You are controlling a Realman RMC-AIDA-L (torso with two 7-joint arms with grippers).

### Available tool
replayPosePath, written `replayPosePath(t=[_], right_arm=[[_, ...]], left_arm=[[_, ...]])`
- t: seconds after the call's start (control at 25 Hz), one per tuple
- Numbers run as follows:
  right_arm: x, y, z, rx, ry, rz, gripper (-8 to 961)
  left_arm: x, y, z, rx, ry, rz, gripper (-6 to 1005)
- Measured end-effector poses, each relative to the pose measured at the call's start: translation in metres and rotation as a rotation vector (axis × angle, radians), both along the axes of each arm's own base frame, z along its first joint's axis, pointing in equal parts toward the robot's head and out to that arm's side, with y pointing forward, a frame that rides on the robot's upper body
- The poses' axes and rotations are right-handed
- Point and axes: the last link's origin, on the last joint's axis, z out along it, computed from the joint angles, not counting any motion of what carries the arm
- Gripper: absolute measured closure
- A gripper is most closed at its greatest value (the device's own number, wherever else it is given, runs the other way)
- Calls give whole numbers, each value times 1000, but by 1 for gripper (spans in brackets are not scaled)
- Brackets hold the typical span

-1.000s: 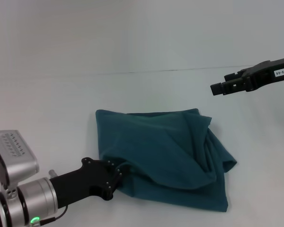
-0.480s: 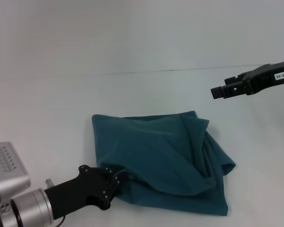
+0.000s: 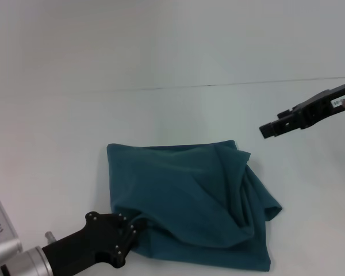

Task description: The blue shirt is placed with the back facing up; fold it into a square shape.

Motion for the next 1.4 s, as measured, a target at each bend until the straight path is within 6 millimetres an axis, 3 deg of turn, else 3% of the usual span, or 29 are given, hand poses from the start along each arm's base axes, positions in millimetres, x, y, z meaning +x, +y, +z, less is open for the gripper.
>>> replayPosePath(t=[0.28,0.48,0.96,1.4], right_arm=[[-25,-8,-27,-162,-204,-92,251],[-32,-7,-41,-135,-242,-184,272],[-1,1,-61,-11,-154,-340,284],[13,11,-86,29,-57,-367,281]], left_arm=[[1,-1,-2,-9,6,-7,968],[1,-1,-2,-13,6,-10,968],[5,0,-5,-27,12,-27,967],[5,1,-6,-34,21,-28,967]])
